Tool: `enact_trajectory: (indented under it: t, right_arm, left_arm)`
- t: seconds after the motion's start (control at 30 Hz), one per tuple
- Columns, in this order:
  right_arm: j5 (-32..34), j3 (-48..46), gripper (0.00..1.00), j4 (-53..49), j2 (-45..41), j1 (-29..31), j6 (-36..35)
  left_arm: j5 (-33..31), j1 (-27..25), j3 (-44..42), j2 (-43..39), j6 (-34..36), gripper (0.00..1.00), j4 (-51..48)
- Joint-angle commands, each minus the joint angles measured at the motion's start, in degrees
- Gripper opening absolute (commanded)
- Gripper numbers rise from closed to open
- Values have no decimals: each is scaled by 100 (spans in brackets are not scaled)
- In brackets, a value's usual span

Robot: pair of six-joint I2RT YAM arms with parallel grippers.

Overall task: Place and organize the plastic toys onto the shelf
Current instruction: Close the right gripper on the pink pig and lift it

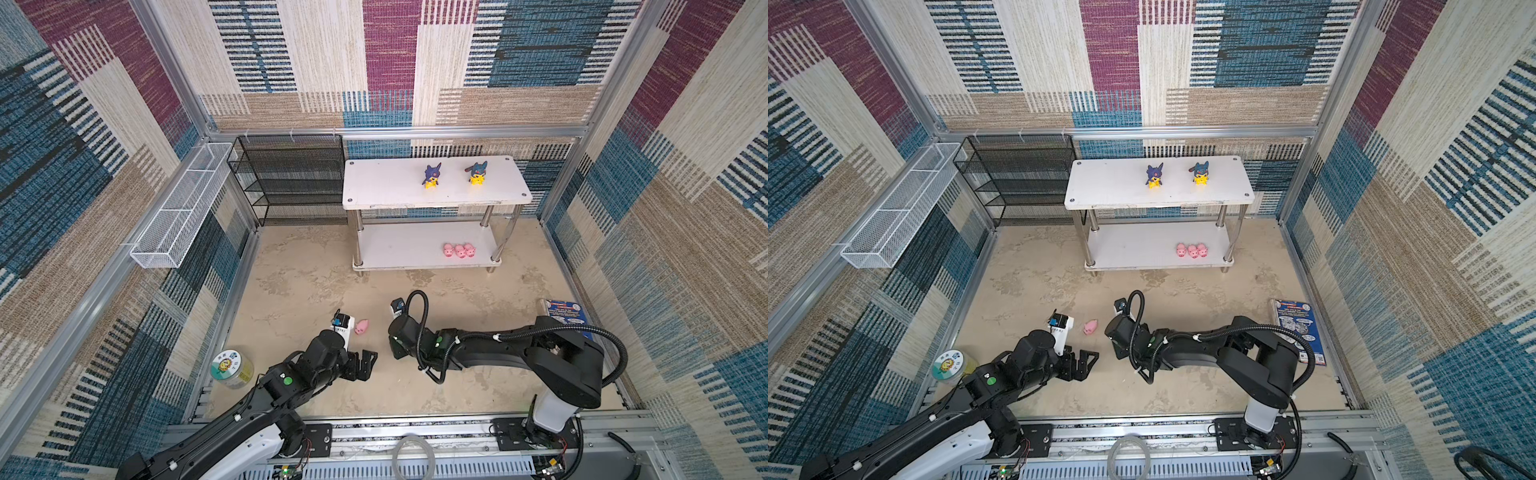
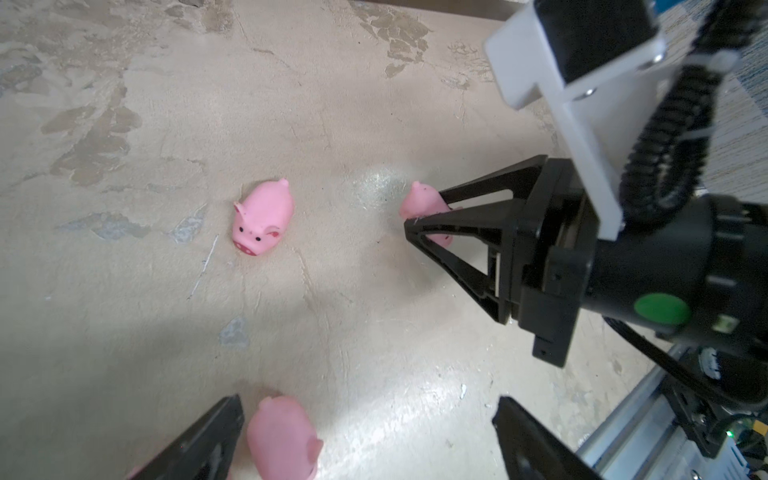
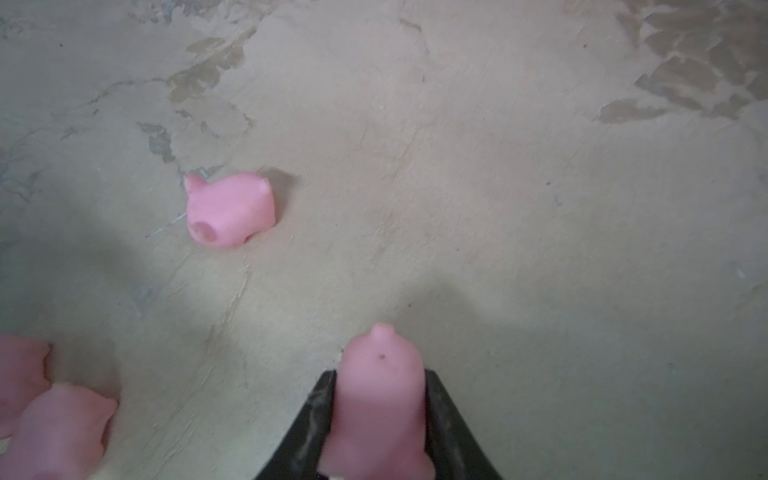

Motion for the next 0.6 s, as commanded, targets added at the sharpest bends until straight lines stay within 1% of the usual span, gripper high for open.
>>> enact_trajectory:
  t: [0.0,0.13,0.3,0.57]
  right_arm:
    - [134,118,36,-123,-90,-181,-224]
    - [138,194,36,-195,-200,-592,-445]
    - [38,454,36,-241,-218,-1283,-738]
    - [18,1251,37,-292,246,-2051,-1121]
  left_arm:
    - [-52,4,112,73,182,100,148]
    - [-44,4,187,162,226,100,167]
    - [-35,4,324,355,301,100,228]
    - [5,4,702,909,550,100,354]
